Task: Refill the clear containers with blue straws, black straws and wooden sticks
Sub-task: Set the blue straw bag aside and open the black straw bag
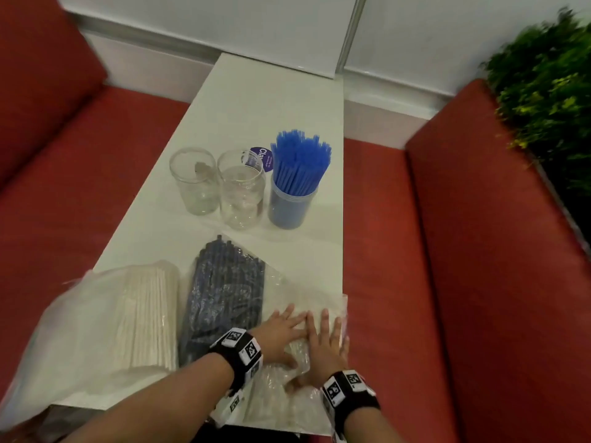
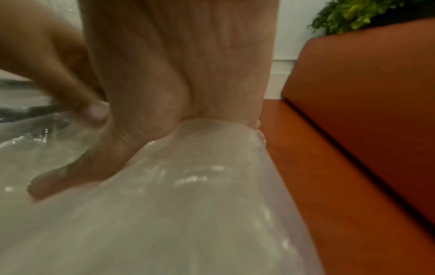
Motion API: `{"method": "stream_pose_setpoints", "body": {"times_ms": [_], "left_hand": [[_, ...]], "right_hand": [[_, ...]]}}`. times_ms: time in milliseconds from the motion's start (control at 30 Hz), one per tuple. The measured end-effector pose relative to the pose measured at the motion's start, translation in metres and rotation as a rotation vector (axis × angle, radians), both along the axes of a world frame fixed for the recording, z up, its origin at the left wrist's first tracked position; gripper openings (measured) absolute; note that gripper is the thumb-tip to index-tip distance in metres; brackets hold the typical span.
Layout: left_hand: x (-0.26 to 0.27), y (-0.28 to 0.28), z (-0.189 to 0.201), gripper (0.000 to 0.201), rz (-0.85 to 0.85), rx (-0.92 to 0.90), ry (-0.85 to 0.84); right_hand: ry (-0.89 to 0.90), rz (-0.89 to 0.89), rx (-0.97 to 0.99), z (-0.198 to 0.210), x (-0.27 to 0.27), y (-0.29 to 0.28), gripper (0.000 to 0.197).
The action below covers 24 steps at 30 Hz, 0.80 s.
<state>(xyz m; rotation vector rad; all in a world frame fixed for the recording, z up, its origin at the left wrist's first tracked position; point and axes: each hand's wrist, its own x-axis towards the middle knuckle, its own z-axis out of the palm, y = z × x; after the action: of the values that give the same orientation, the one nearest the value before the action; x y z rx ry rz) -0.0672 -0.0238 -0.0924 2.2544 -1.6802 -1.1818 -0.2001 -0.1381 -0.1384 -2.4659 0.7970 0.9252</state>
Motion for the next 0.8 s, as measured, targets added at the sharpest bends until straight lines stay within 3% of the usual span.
{"method": "stream_pose_setpoints", "body": {"times_ms": [67, 167, 267, 333, 400, 500, 567, 800], "left_hand": [[0.013, 0.004, 0.022, 0.040, 0.346, -0.198, 0.144], [0.044, 0.016, 0.052, 0.029, 0.645, -0.335, 0.007], [0.073, 0.027, 0.069, 0.035, 0.529, -0.047, -0.124], [0.081, 0.032, 0.073, 0.033, 0.362, 0.192, -0.175], [0.075, 0.036, 0.068, 0.038, 0.259, 0.322, -0.239], [0.053, 0.043, 0.044, 0.088, 0.183, 0.386, -0.361], [0.042, 0.045, 0.036, 0.093, 0.161, 0.348, -0.448], [0.051, 0.047, 0.037, 0.036, 0.134, 0.175, -0.470]], "right_hand": [[0.050, 0.019, -0.002, 0.003, 0.006, -0.001, 0.172], [0.143, 0.047, -0.007, 0.022, 0.016, -0.001, 0.170], [0.204, 0.051, 0.008, 0.055, 0.035, -0.006, 0.149], [0.149, -0.001, -0.026, 0.078, 0.052, -0.007, 0.112], [-0.024, -0.029, -0.145, 0.092, 0.066, -0.002, 0.066], [-0.371, -0.098, -0.127, 0.095, 0.077, 0.019, 0.024], [-0.474, -0.161, 0.048, 0.090, 0.079, 0.033, 0.018], [-0.546, -0.459, 0.345, 0.069, 0.078, 0.048, 0.016]]}}
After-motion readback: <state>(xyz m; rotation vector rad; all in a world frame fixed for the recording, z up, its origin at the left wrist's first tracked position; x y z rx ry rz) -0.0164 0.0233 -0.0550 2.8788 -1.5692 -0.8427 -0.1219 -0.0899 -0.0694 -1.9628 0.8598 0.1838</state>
